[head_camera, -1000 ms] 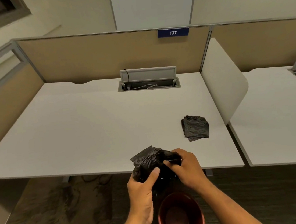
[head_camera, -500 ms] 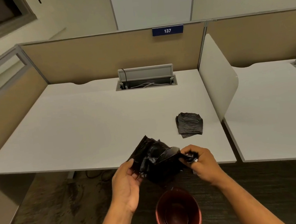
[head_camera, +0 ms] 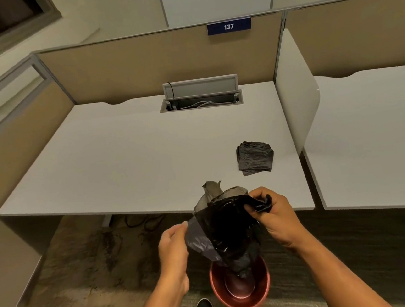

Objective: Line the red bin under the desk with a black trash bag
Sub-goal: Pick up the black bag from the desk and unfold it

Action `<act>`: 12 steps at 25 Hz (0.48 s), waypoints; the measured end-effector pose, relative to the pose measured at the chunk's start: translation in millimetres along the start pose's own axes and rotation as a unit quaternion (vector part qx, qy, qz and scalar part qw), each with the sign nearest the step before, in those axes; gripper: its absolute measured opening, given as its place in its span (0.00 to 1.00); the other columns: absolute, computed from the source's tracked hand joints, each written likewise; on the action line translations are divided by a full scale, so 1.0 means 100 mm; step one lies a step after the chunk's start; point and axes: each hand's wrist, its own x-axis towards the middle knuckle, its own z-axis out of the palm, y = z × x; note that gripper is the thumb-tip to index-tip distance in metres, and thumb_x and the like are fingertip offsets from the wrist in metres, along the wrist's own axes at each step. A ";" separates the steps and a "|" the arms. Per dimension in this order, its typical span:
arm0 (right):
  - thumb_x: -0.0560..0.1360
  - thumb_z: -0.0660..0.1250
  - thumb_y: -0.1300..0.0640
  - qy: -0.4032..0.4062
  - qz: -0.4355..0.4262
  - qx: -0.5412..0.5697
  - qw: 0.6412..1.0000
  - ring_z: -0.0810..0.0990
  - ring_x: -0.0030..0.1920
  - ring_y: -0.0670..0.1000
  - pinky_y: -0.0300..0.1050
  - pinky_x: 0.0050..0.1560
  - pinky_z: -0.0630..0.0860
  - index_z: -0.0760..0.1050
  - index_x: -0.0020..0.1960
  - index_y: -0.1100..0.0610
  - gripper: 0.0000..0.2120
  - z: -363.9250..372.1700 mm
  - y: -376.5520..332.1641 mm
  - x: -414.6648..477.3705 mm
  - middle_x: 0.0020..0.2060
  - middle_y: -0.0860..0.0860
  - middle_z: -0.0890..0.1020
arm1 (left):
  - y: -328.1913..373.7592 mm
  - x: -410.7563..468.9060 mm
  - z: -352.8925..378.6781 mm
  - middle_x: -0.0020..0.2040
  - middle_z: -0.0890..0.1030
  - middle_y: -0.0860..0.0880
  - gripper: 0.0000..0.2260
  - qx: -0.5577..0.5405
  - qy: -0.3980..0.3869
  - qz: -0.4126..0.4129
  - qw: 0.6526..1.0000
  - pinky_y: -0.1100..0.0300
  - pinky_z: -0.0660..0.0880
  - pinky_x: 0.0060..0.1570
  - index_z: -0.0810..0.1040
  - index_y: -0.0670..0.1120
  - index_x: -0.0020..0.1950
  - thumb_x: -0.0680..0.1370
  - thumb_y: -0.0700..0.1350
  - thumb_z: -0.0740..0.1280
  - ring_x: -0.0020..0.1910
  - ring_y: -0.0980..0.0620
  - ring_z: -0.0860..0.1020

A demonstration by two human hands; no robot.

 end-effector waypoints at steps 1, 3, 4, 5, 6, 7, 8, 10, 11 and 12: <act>0.78 0.72 0.64 -0.010 -0.005 -0.018 1.000 0.84 0.52 0.47 0.41 0.55 0.80 0.82 0.50 0.54 0.06 0.03 0.02 -0.02 0.47 0.49 0.86 | -0.01 -0.11 0.06 0.62 0.81 0.49 0.12 0.011 -0.004 0.000 1.000 0.49 0.74 0.61 0.79 0.50 0.64 0.83 0.54 0.68 0.60 0.51 0.78; 0.78 0.72 0.62 -0.017 -0.011 -0.057 0.998 0.83 0.51 0.46 0.40 0.54 0.78 0.82 0.49 0.52 0.05 0.09 0.08 -0.09 0.46 0.46 0.85 | -0.01 -0.29 0.14 0.60 0.83 0.46 0.15 0.016 -0.021 -0.021 0.999 0.46 0.76 0.59 0.81 0.49 0.61 0.84 0.59 0.65 0.61 0.46 0.80; 0.78 0.73 0.62 -0.016 -0.009 -0.069 0.997 0.83 0.51 0.45 0.39 0.54 0.77 0.82 0.48 0.51 0.06 0.13 0.10 -0.14 0.46 0.45 0.85 | 0.00 -0.35 0.16 0.60 0.84 0.43 0.21 0.002 -0.047 -0.039 0.998 0.44 0.78 0.58 0.82 0.48 0.61 0.83 0.64 0.64 0.60 0.41 0.82; 0.77 0.73 0.62 -0.015 -0.007 -0.076 0.997 0.83 0.51 0.44 0.36 0.53 0.76 0.82 0.48 0.50 0.06 0.16 0.12 -0.19 0.46 0.44 0.85 | 0.00 -0.38 0.16 0.60 0.85 0.41 0.27 -0.027 -0.079 -0.062 0.995 0.41 0.80 0.58 0.82 0.48 0.63 0.81 0.69 0.62 0.60 0.37 0.83; 0.77 0.73 0.62 -0.013 -0.010 -0.078 0.997 0.83 0.51 0.44 0.34 0.52 0.76 0.83 0.47 0.50 0.07 0.19 0.14 -0.25 0.46 0.44 0.85 | 0.01 -0.40 0.15 0.60 0.84 0.39 0.32 -0.062 -0.110 -0.084 0.988 0.37 0.81 0.59 0.81 0.47 0.65 0.79 0.72 0.61 0.60 0.34 0.83; 0.76 0.74 0.63 -0.010 -0.014 -0.077 0.997 0.84 0.51 0.44 0.32 0.52 0.76 0.83 0.47 0.49 0.08 0.21 0.16 -0.31 0.46 0.44 0.86 | 0.02 -0.41 0.14 0.61 0.84 0.38 0.34 -0.088 -0.134 -0.098 0.982 0.33 0.82 0.59 0.80 0.47 0.66 0.77 0.74 0.61 0.61 0.33 0.83; 0.76 0.74 0.63 -0.008 -0.016 -0.074 0.997 0.85 0.51 0.44 0.32 0.52 0.76 0.84 0.47 0.49 0.09 0.22 0.17 -0.36 0.46 0.44 0.87 | 0.05 -0.41 0.14 0.62 0.84 0.38 0.34 -0.101 -0.148 -0.103 0.978 0.30 0.82 0.58 0.80 0.47 0.67 0.77 0.73 0.63 0.61 0.32 0.83; 0.75 0.75 0.64 -0.011 -0.011 -0.067 0.998 0.86 0.51 0.44 0.33 0.52 0.77 0.85 0.48 0.49 0.10 0.26 0.19 -0.45 0.47 0.45 0.88 | 0.07 -0.36 0.18 0.61 0.85 0.36 0.24 -0.106 -0.152 -0.086 0.979 0.31 0.84 0.54 0.83 0.43 0.64 0.81 0.62 0.69 0.60 0.33 0.84; 0.75 0.76 0.63 -0.016 -0.006 -0.065 0.998 0.86 0.52 0.45 0.34 0.52 0.78 0.85 0.49 0.49 0.09 0.28 0.19 -0.48 0.48 0.46 0.88 | 0.08 -0.34 0.20 0.60 0.86 0.34 0.18 -0.107 -0.142 -0.070 0.982 0.36 0.86 0.51 0.84 0.39 0.62 0.82 0.53 0.71 0.59 0.36 0.85; 0.75 0.77 0.59 -0.021 -0.002 -0.065 0.998 0.86 0.52 0.46 0.36 0.53 0.80 0.85 0.51 0.49 0.08 0.29 0.18 -0.50 0.49 0.47 0.88 | 0.09 -0.32 0.22 0.59 0.86 0.33 0.14 -0.106 -0.129 -0.059 0.984 0.42 0.87 0.48 0.84 0.36 0.60 0.83 0.46 0.70 0.56 0.39 0.86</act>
